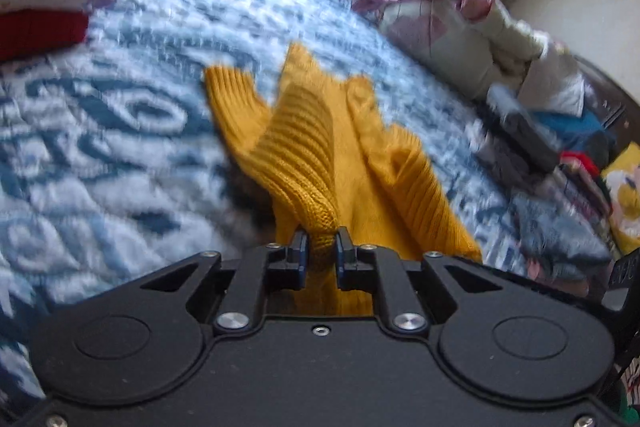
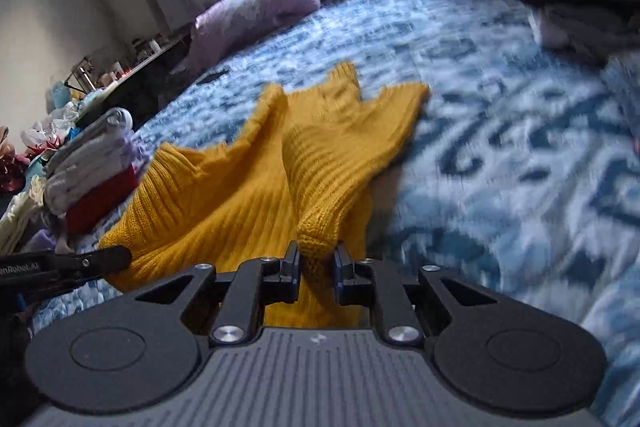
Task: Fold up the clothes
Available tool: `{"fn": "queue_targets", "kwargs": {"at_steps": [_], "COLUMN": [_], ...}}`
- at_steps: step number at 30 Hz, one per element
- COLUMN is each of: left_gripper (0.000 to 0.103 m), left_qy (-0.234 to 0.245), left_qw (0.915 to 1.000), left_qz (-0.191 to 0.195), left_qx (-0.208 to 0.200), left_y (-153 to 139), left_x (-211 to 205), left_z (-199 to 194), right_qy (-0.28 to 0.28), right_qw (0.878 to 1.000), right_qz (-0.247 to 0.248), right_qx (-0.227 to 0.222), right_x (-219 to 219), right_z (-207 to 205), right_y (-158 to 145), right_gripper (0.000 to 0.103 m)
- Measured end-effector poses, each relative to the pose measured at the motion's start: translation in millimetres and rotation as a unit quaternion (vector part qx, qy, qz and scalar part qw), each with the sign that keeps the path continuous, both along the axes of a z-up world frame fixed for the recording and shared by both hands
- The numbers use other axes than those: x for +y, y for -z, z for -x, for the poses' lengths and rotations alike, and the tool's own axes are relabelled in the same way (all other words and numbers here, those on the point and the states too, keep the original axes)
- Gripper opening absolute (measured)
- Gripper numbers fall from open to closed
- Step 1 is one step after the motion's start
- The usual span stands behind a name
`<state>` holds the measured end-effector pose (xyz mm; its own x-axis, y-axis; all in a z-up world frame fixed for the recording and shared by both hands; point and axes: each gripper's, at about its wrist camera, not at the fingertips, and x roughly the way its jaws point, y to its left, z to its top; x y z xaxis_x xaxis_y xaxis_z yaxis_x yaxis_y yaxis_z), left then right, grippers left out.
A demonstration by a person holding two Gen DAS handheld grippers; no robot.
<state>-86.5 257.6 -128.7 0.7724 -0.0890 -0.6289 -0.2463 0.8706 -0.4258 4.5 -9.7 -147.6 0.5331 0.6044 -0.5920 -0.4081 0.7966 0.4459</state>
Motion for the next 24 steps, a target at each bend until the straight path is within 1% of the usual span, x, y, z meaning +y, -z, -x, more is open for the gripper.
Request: {"fn": "queue_targets", "kwargs": {"at_steps": [1, 2, 3, 4, 5, 6, 7, 8, 10, 12, 13, 14, 16, 19, 22, 24], "left_gripper": [0.014, 0.019, 0.033, 0.045, 0.046, 0.046, 0.046, 0.046, 0.046, 0.046, 0.046, 0.046, 0.046, 0.046, 0.046, 0.046], "left_qy": [-0.001, -0.002, -0.002, -0.003, -0.005, -0.008, -0.012, -0.019, -0.036, -0.056, -0.064, -0.072, -0.087, -0.099, -0.102, -0.103], "left_qw": [1.0000, 0.9999, 0.9999, 0.9998, 0.9998, 0.9999, 0.9999, 0.9997, 0.9990, 0.9977, 0.9971, 0.9966, 0.9954, 0.9945, 0.9945, 0.9944], "left_qz": [-0.002, -0.004, -0.006, -0.008, -0.006, -0.001, 0.006, 0.016, 0.024, 0.029, 0.029, 0.027, 0.024, 0.016, 0.008, 0.014], "left_qx": [0.005, 0.010, 0.015, 0.020, 0.019, 0.014, 0.008, 0.001, -0.013, -0.027, -0.030, -0.030, -0.030, -0.030, -0.022, -0.016], "left_y": [2, 4, 6, 9, 9, 7, 5, 2, -5, -12, -16, -19, -25, -30, -25, -15], "left_x": [0, 0, -1, -1, 1, 4, 8, 13, 23, 33, 37, 41, 50, 60, 71, 79], "left_z": [1, 2, 3, 4, 7, 11, 15, 19, 25, 31, 31, 28, 22, 5, -21, -38], "right_qy": [0.001, 0.002, 0.004, 0.007, 0.011, 0.014, 0.017, 0.018, 0.025, 0.033, 0.037, 0.039, 0.039, 0.026, 0.018, 0.018], "right_qw": [1.000, 1.000, 1.000, 1.000, 1.000, 1.000, 1.000, 1.000, 0.999, 0.998, 0.998, 0.997, 0.996, 0.996, 0.995, 0.994], "right_qz": [-0.001, 0.001, 0.002, 0.003, 0.004, 0.004, 0.001, -0.002, -0.010, -0.019, -0.025, -0.030, -0.039, -0.045, -0.065, -0.078], "right_qx": [0.003, 0.003, 0.002, -0.001, -0.005, -0.007, -0.011, -0.015, -0.027, -0.041, -0.050, -0.058, -0.072, -0.077, -0.071, -0.068], "right_x": [-1, -1, -1, -1, -2, -3, -5, -7, -11, -16, -18, -20, -23, -21, -21, -21], "right_z": [2, 4, 7, 9, 12, 14, 16, 18, 21, 23, 23, 23, 22, 17, 6, -1], "right_y": [4, 7, 10, 10, 9, 8, 7, 6, 3, 1, -1, -2, -4, -2, -2, 0], "right_gripper": [0.021, 0.022, 0.026, 0.040, 0.057, 0.062, 0.064, 0.064, 0.065, 0.072, 0.077, 0.081, 0.086, 0.092, 0.097, 0.099]}}
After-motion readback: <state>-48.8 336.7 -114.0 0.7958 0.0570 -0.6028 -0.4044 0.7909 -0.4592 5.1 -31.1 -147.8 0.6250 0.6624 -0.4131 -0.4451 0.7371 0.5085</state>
